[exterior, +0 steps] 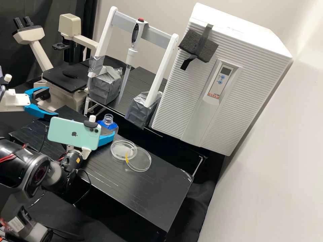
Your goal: Close the bottle
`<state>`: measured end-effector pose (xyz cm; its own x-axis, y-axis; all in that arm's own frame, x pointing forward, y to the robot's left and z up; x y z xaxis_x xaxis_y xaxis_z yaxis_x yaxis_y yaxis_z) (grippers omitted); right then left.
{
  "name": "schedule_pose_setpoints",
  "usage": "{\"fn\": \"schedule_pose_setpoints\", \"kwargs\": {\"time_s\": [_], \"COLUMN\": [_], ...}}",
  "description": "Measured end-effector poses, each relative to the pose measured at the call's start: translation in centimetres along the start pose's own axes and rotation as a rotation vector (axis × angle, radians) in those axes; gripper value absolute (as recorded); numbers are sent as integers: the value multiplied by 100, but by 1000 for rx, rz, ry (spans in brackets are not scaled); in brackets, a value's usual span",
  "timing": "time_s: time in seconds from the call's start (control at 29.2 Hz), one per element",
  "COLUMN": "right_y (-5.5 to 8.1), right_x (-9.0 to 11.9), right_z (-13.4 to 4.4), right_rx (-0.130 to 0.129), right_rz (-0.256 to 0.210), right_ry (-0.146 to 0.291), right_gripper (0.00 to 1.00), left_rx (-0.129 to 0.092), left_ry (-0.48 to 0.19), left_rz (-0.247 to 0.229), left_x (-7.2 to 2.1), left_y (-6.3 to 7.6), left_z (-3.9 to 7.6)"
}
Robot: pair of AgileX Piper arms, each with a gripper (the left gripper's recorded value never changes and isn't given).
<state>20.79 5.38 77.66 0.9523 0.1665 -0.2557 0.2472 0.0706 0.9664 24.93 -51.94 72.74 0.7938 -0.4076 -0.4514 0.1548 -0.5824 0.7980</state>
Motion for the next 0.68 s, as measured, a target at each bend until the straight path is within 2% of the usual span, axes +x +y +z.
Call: {"fn": "schedule_pose_setpoints", "kwargs": {"time_s": [0.21,0.68], "right_y": [14,26], "right_x": [5,27], "right_z": [9,7], "right_rx": [13,8], "right_rz": [17,21], "right_ry": [-10,-9], "right_gripper": [0,0], "left_rx": [7,9], "left_ry": [6,6], "left_rz": [-10,-9], "left_x": [13,25], "left_y": [1,12], "left_z": [-7,-10]}}
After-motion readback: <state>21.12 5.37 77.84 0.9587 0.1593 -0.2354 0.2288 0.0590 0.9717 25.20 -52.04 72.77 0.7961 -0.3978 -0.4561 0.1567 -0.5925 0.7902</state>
